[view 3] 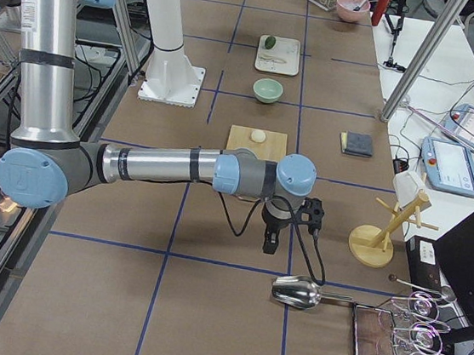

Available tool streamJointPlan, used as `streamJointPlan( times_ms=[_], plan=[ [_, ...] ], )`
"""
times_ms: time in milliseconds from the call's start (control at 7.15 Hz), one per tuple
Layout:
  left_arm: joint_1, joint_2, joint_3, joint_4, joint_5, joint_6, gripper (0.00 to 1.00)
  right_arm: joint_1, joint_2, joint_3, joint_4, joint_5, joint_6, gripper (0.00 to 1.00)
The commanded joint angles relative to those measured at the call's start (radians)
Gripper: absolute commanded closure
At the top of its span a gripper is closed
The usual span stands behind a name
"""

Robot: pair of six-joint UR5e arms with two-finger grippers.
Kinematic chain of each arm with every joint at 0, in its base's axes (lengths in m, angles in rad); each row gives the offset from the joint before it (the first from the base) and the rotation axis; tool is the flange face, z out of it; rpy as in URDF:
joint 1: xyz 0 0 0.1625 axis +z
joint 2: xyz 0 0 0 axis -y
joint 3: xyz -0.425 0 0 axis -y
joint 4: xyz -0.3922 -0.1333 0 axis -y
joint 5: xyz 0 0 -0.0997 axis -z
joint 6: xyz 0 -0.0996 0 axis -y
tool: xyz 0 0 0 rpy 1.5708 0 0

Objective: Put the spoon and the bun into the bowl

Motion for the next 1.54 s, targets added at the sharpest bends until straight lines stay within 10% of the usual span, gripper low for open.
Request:
streamJointPlan(
  times_ms=[0,978,1398],
  plan=[
    [-0.005,0.008,-0.030,0.028,-0.003,0.003,0.00,0.021,-0.023,-0.027,0.008,0.010,-0.001,0.00],
    [0.124,0.030,-0.084,-0.114,-0.008,-0.104,0.00,-0.058,-0.017,0.118,0.011,0.025,0.011,0.00],
    [0.336,0.025,-0.144,-0.306,0.000,-0.527,0.00,-0.163,-0.023,0.215,0.011,0.023,0.013,0.00]
  ],
)
